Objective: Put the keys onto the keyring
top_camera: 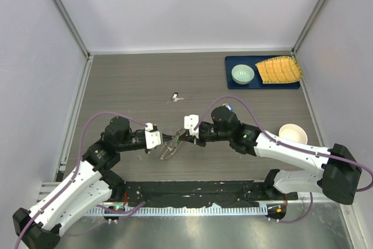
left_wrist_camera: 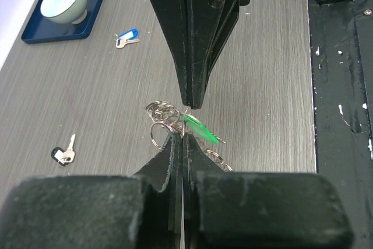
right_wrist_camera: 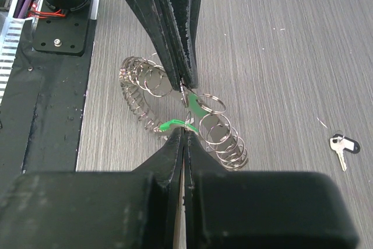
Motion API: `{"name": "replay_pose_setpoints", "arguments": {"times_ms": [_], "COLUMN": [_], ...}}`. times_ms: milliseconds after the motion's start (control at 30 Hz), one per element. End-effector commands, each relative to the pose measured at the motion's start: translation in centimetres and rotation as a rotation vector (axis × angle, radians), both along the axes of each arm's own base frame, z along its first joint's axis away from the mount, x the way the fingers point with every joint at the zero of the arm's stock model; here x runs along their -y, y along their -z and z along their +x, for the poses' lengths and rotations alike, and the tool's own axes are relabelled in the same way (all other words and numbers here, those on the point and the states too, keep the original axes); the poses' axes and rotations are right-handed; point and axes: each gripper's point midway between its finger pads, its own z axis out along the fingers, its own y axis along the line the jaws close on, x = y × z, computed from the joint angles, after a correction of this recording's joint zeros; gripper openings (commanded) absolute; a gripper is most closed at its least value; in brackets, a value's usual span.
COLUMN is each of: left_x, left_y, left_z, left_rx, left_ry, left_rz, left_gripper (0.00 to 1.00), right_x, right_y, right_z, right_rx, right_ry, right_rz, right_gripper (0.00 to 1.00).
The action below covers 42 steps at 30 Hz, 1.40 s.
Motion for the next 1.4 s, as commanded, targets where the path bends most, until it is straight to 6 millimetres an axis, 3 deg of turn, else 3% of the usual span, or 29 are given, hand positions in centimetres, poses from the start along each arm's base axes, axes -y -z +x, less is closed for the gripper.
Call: {"name": "replay_pose_setpoints", "arguments": {"times_ms": [0, 1367], "left_x": [0.70, 0.37], "left_y": [-2.23, -2.27], "left_z": [0.05, 0.80], "left_rx": [0.053, 0.061], "left_ry": [0.033, -0.009], "left_rz": [-0.063, -0.060], "left_gripper": [0.00, 0.00], "right_x": [-0.83, -0.45], "right_y": [-2.78, -2.86], "right_z": [0.53, -0.44], "right_rx": [0.056, 0.043], "right_ry": [0.007, -0.021], "right_rz": [0.080, 0.088], "right_gripper": [0.01, 0.01]}}
